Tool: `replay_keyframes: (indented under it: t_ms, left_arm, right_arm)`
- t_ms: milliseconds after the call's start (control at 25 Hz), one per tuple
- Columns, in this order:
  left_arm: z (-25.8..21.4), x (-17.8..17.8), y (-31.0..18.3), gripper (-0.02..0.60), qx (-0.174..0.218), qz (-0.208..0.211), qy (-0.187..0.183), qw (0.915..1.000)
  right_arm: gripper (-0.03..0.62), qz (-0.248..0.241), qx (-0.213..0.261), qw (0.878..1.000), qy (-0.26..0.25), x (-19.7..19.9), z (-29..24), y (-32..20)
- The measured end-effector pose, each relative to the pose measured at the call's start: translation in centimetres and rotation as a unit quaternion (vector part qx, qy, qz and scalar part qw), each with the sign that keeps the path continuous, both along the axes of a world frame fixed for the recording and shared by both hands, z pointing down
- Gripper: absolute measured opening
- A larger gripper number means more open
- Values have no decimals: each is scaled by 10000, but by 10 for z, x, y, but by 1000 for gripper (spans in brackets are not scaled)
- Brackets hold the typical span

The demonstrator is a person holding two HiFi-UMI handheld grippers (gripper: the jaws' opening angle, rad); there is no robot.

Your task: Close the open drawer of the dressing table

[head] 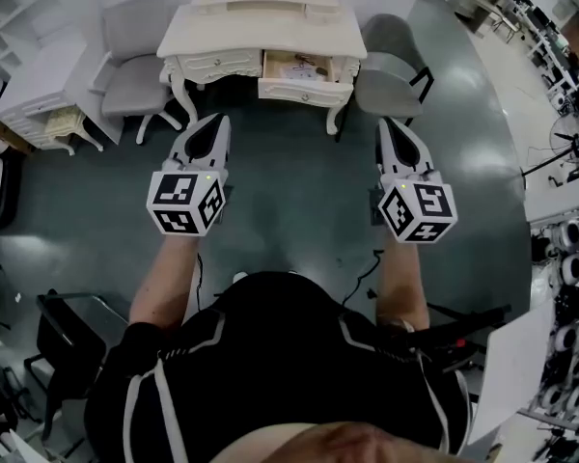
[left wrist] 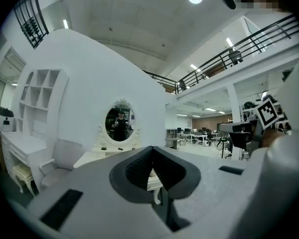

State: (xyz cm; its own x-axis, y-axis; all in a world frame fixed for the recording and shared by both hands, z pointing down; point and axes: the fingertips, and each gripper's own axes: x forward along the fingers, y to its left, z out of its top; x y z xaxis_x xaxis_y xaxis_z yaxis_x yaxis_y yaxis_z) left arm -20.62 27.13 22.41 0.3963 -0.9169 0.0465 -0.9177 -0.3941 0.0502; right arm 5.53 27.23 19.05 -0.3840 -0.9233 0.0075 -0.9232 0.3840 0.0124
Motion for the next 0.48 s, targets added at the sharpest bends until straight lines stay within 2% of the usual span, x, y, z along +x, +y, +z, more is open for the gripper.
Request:
replay_keyframes:
  t_ms: [280,480]
  left_arm:
    - [7,13,-7,5,-16,-16,-90,10000]
    - [11,37,-14,5,-46,92,-145,9998]
  right_arm:
    - [5,57,-23,10000,6,16,6,-4]
    - [5,94,-37,9999,17,36,8,-6]
